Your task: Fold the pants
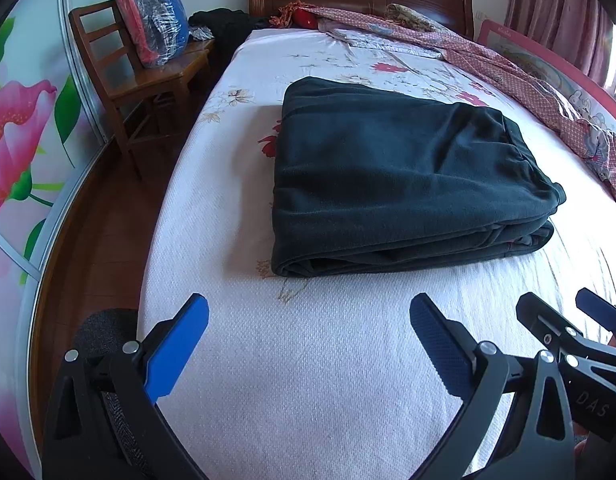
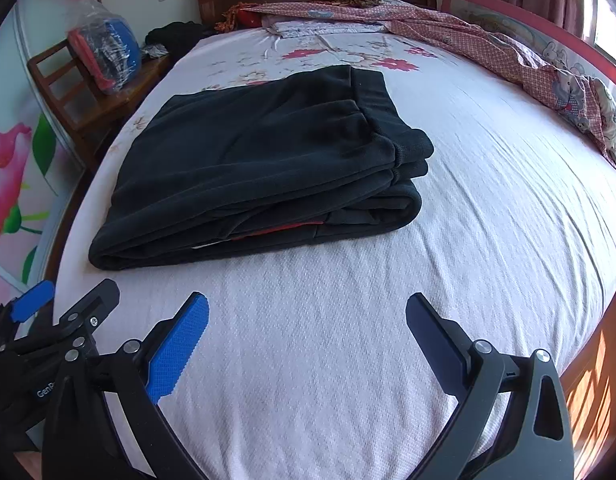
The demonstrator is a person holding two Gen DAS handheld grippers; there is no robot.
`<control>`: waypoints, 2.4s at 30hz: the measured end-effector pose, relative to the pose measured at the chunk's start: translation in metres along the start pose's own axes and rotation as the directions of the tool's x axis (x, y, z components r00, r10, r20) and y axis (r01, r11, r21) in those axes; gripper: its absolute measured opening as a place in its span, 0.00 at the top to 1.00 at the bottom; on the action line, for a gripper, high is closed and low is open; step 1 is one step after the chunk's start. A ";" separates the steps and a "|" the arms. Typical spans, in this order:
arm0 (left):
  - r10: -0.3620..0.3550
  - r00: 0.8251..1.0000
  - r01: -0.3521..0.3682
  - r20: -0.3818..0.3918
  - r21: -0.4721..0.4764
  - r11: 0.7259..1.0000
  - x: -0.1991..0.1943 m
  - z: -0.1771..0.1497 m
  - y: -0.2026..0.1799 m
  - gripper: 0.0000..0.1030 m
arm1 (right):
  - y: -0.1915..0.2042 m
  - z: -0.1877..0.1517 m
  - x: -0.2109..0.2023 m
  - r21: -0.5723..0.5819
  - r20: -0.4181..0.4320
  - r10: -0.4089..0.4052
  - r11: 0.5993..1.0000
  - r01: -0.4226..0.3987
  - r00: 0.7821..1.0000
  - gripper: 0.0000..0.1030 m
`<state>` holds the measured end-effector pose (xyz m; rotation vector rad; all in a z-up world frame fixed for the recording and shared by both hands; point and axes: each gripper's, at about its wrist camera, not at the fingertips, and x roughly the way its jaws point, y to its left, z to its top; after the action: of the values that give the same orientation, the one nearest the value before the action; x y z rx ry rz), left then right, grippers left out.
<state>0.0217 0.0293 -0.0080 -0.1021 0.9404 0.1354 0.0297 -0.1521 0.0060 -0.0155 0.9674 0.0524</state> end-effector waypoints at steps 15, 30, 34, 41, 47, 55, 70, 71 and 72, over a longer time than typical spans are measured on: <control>0.025 1.000 -0.025 -0.002 -0.003 1.000 -0.003 0.001 0.006 0.02 | -0.012 0.001 0.003 0.045 -0.007 -0.026 0.999 0.027 1.000 0.05; 0.026 1.000 -0.026 -0.009 -0.004 1.000 -0.003 0.002 0.007 0.02 | -0.006 0.000 0.003 0.031 -0.011 -0.016 0.999 0.016 1.000 0.05; 0.026 1.000 -0.026 -0.008 -0.006 1.000 -0.003 0.001 0.007 0.02 | -0.006 -0.001 0.003 0.034 -0.011 -0.015 0.999 0.015 1.000 0.05; 0.024 1.000 -0.024 -0.009 -0.004 1.000 -0.004 0.001 0.006 0.02 | -0.006 -0.001 0.003 0.034 -0.012 -0.013 0.999 0.013 1.000 0.05; 0.024 1.000 -0.024 -0.013 -0.006 1.000 -0.003 0.001 0.006 0.02 | -0.006 0.000 0.004 0.034 -0.015 -0.007 0.999 0.007 1.000 0.05; 0.025 1.000 -0.025 -0.012 -0.005 1.000 -0.003 0.001 0.006 0.02 | -0.006 -0.001 0.004 0.034 -0.016 -0.007 0.999 0.008 1.000 0.05; 0.024 1.000 -0.024 -0.016 -0.004 1.000 -0.003 0.001 0.006 0.02 | -0.006 0.000 0.004 0.034 -0.021 -0.002 0.999 0.003 1.000 0.05; 0.024 1.000 -0.025 -0.017 -0.004 1.000 -0.003 0.001 0.006 0.02 | -0.006 0.000 0.005 0.034 -0.021 -0.003 0.999 0.003 1.000 0.05; 0.024 1.000 -0.024 -0.017 -0.004 1.000 -0.002 0.001 0.006 0.02 | -0.006 0.000 0.005 0.033 -0.022 0.000 0.999 0.001 1.000 0.05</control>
<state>0.0203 0.0348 -0.0054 -0.0955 0.9588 0.1589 0.0324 -0.1578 0.0018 0.0143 0.9906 0.0357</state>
